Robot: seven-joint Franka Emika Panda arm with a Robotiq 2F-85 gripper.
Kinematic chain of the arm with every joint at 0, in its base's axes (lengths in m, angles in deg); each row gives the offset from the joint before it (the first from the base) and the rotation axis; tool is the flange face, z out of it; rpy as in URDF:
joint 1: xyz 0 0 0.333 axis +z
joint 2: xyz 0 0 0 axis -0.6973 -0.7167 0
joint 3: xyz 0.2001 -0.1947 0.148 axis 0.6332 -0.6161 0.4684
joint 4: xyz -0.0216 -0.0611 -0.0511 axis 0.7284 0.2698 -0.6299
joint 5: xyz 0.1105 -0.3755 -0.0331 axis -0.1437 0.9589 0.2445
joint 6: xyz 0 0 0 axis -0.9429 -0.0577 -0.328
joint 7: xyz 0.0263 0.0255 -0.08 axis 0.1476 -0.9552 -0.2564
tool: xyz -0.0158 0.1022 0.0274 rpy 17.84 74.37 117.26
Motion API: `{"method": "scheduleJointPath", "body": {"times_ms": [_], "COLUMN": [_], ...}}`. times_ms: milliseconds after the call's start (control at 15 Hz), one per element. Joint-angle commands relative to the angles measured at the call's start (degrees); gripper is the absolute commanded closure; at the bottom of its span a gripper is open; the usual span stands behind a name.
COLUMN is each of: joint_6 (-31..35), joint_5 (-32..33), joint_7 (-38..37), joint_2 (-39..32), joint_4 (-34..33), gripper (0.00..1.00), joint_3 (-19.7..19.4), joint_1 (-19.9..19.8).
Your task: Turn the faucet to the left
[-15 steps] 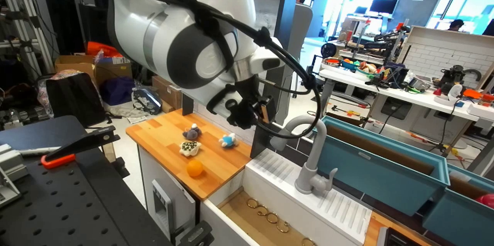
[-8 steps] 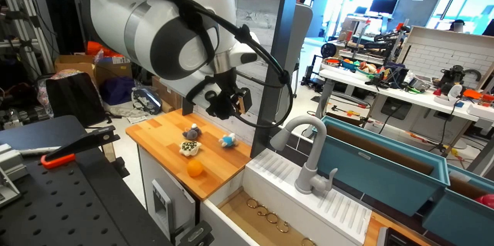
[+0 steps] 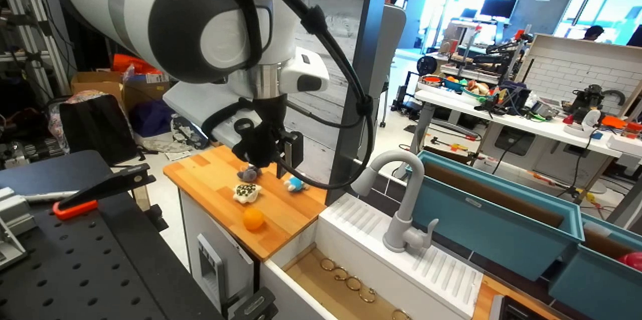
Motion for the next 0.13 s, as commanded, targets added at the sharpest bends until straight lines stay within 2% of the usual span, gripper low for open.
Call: {"method": "scheduleJointPath", "body": {"times_ms": [0,67], "joint_6": [0.06,-0.08], "joint_5": [-3.11,-3.18], "joint_7": [2.25,2.28], "joint_2": [0.62,0.91], "joint_4": [0.49,0.71], "gripper": [0.00,0.00], "joint_3": [-0.14,-0.15], "joint_1": [0.80,0.83]}}
